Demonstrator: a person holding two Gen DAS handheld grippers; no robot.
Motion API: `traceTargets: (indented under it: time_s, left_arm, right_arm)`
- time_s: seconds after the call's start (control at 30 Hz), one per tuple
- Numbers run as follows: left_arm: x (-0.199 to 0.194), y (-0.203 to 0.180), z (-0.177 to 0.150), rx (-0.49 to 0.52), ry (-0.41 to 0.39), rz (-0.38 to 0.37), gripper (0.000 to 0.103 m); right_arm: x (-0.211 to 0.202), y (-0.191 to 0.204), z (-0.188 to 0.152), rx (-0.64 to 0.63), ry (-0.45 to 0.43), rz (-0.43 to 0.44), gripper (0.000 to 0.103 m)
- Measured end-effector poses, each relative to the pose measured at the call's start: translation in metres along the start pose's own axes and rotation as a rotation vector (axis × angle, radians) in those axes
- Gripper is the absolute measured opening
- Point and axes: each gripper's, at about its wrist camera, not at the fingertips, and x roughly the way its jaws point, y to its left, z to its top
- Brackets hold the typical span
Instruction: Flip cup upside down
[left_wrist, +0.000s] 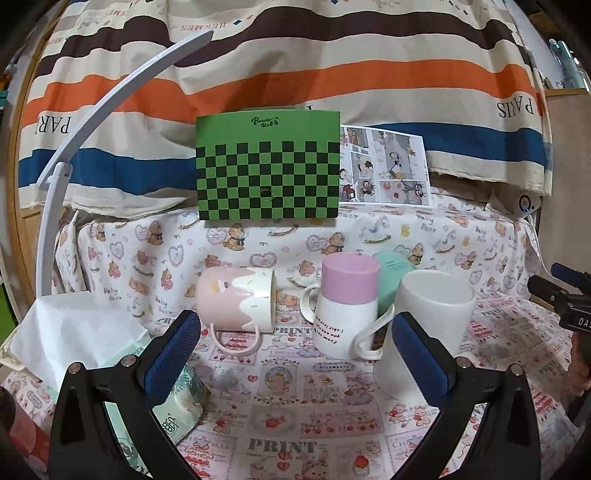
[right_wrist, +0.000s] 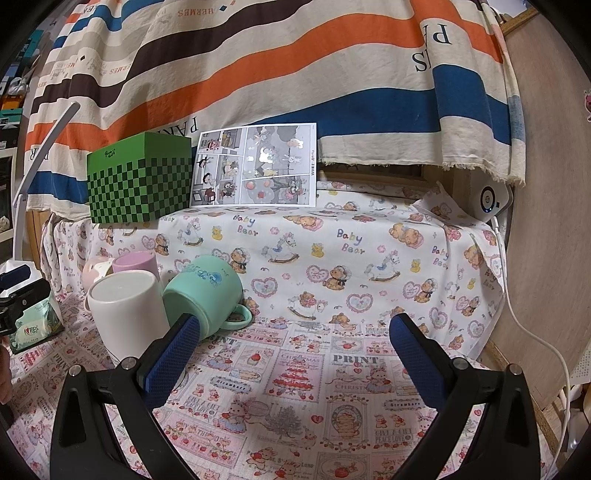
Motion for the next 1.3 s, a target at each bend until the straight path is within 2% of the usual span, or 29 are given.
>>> traceTargets:
  time_s: [0.37, 1.3]
  left_arm:
    - [-0.0012, 0.0042, 0.0002, -0.016, 0.000, 0.046, 0.103]
    - [-0.0025, 0.0070, -0.0004, -0.018, 0.003, 0.053, 0.103]
  right_arm:
    - [0.0002, -0.0005, 0.0000, 0.000, 0.000, -0.001, 0.103]
    - [0.0008, -0.0006, 0.0001, -0.001, 0.001, 0.001, 0.103]
